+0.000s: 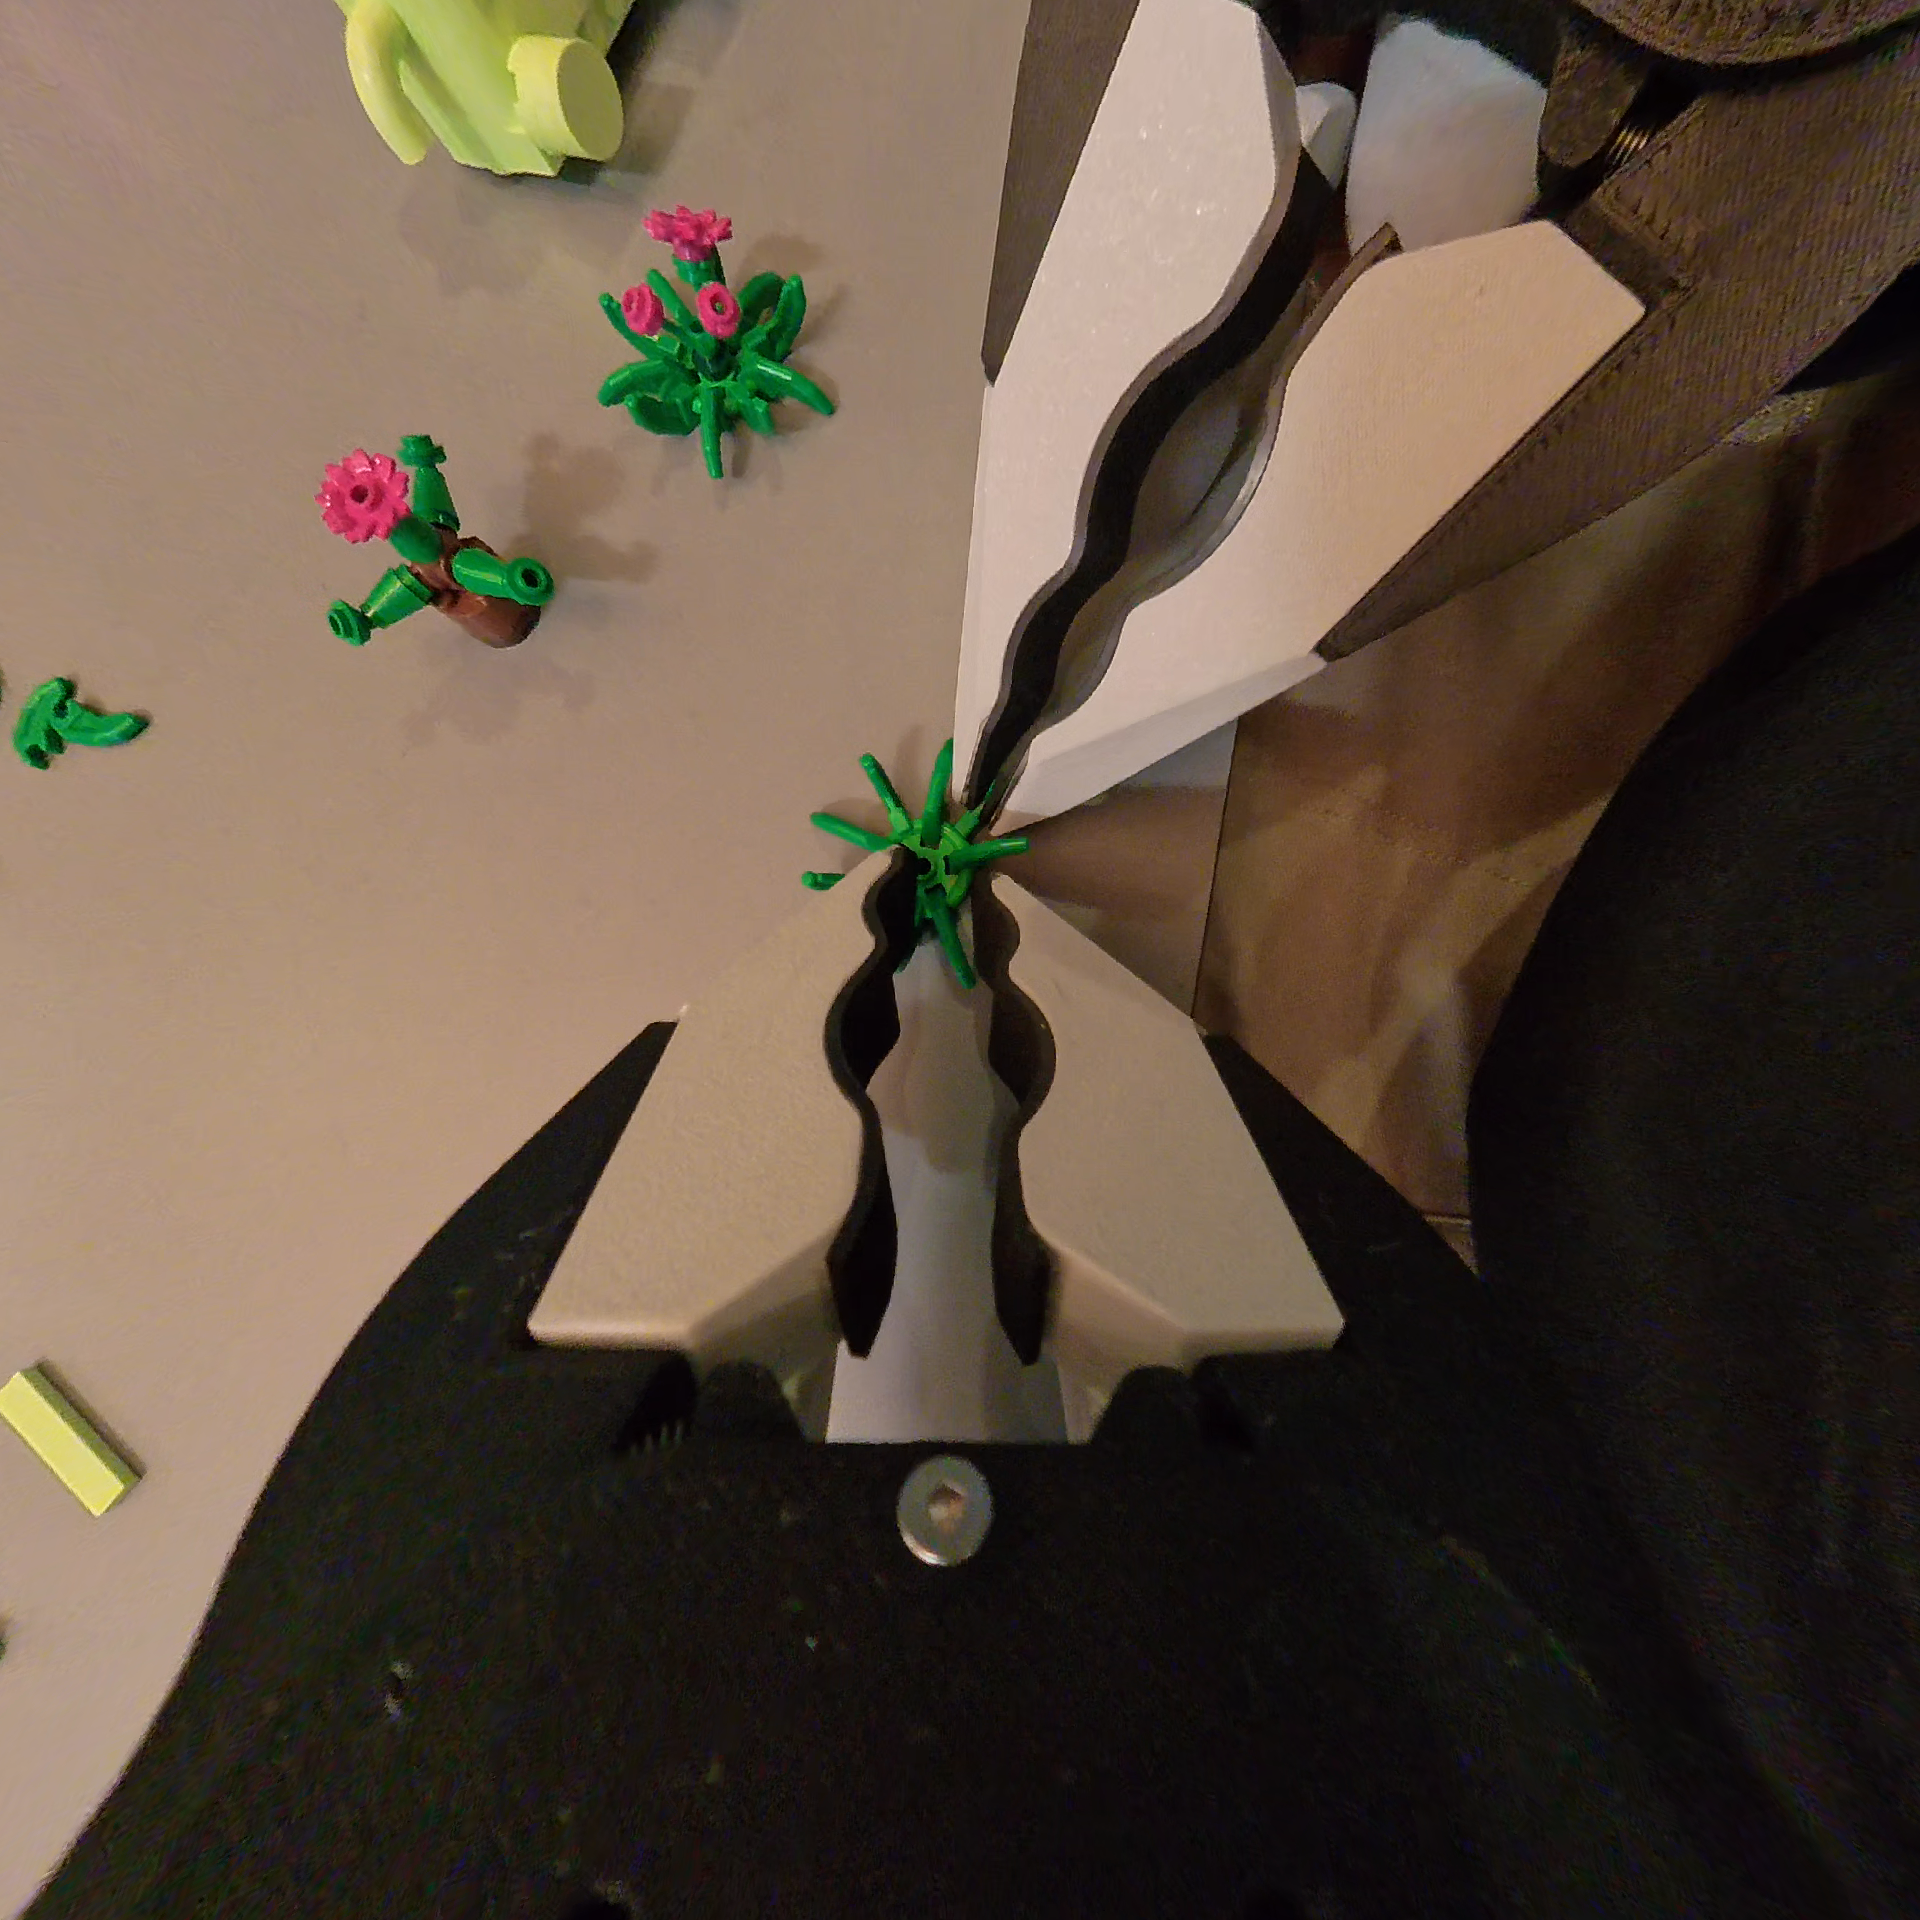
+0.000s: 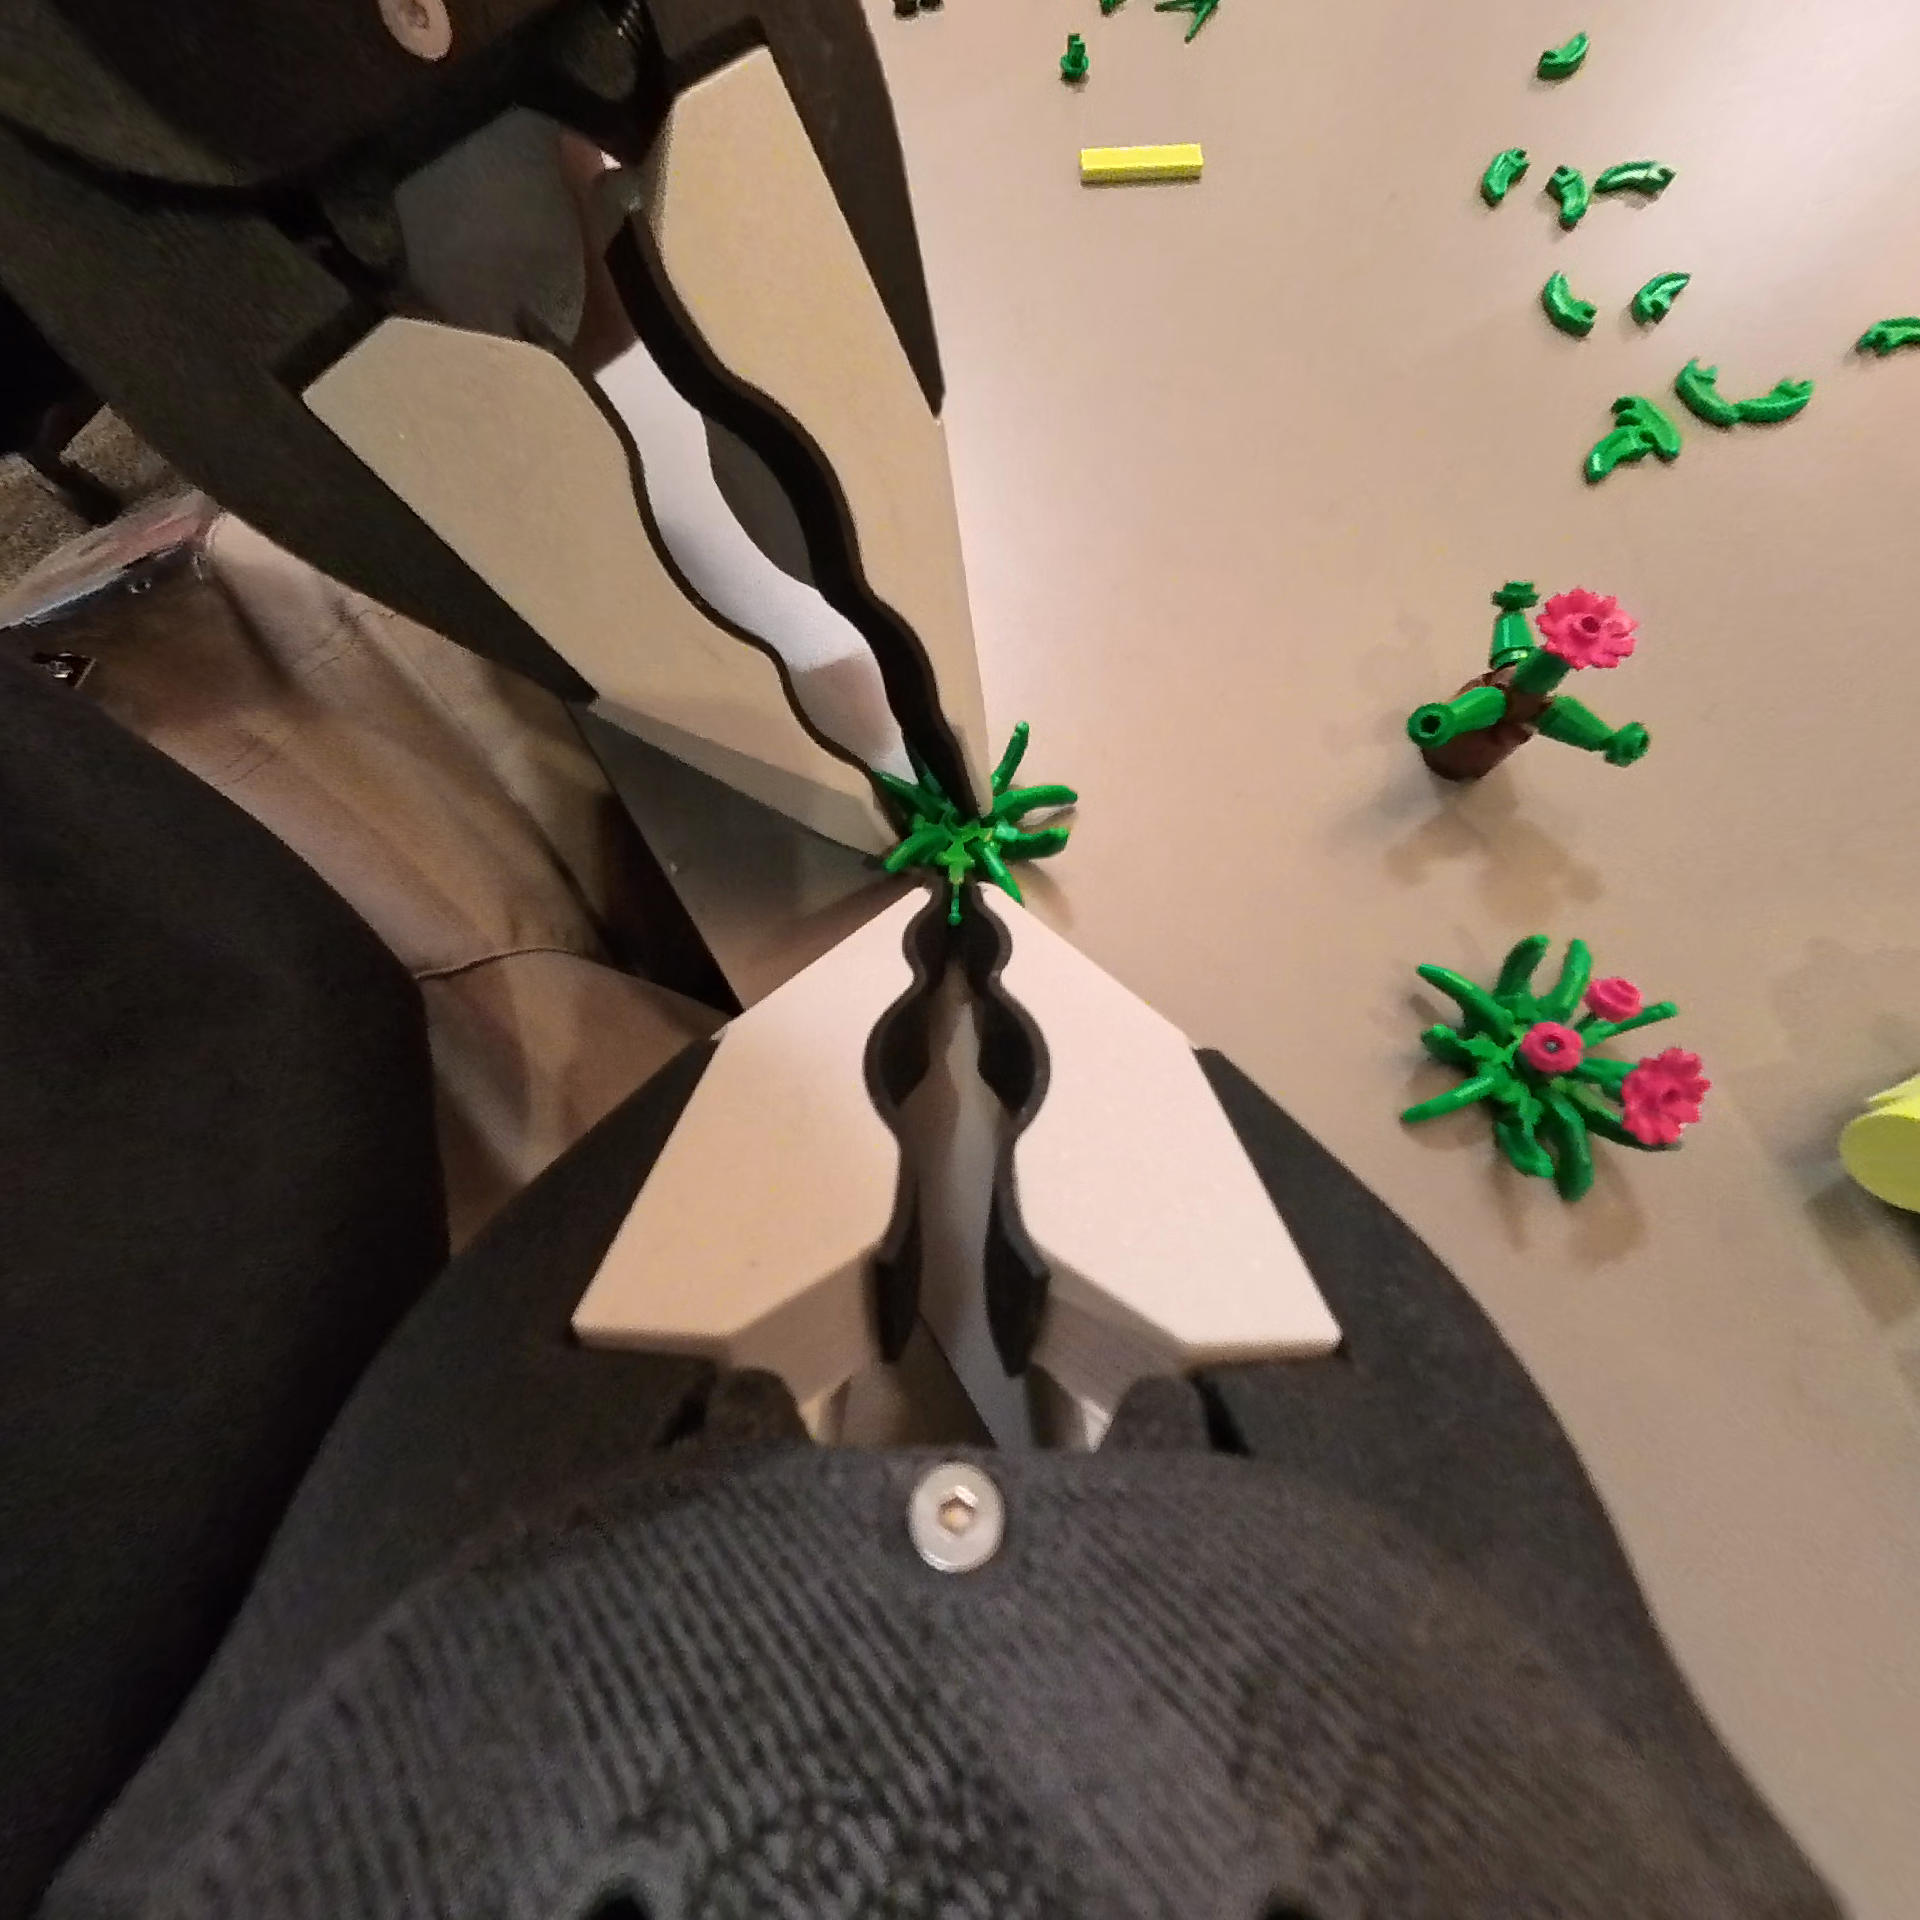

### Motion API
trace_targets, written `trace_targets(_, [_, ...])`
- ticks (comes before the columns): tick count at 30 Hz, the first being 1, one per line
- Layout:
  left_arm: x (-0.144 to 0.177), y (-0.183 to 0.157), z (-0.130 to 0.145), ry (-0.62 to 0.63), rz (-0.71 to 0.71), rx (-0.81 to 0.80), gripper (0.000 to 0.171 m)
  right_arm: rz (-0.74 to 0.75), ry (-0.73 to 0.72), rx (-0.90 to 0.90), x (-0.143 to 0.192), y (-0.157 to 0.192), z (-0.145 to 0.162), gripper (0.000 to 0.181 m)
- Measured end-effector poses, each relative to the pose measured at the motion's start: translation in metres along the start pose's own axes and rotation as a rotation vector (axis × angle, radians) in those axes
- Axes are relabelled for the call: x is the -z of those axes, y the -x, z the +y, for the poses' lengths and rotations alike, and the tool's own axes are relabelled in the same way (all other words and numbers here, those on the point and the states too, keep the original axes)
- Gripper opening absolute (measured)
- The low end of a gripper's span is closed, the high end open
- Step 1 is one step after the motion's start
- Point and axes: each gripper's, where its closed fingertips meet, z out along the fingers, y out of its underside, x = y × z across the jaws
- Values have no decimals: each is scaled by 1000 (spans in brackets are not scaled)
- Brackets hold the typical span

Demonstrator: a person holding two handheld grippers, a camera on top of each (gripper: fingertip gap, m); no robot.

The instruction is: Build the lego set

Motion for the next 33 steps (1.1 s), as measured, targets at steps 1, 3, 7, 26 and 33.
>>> trace_targets(1, [0, 0, 0, 1, 0, 2, 11, 0, -1, -4, 0, 0, 0, 0])
trace_targets(3, [0, 0, 0, 0, 4, 4, 11, -7, -3, -23, 0, 0, -1, 0])
trace_targets(7, [-1, 0, -1, -10, 23, 30, 11, -5, 3, -48, 0, 0, -1, 0])
trace_targets(26, [0, 0, 0, -49, 33, 69, 12, -9, 36, -82, -1, 0, -1, 0])
trace_targets(33, [-1, -1, -1, -50, 23, 55, 12, 19, 62, -47, 0, 1, 3, 2])
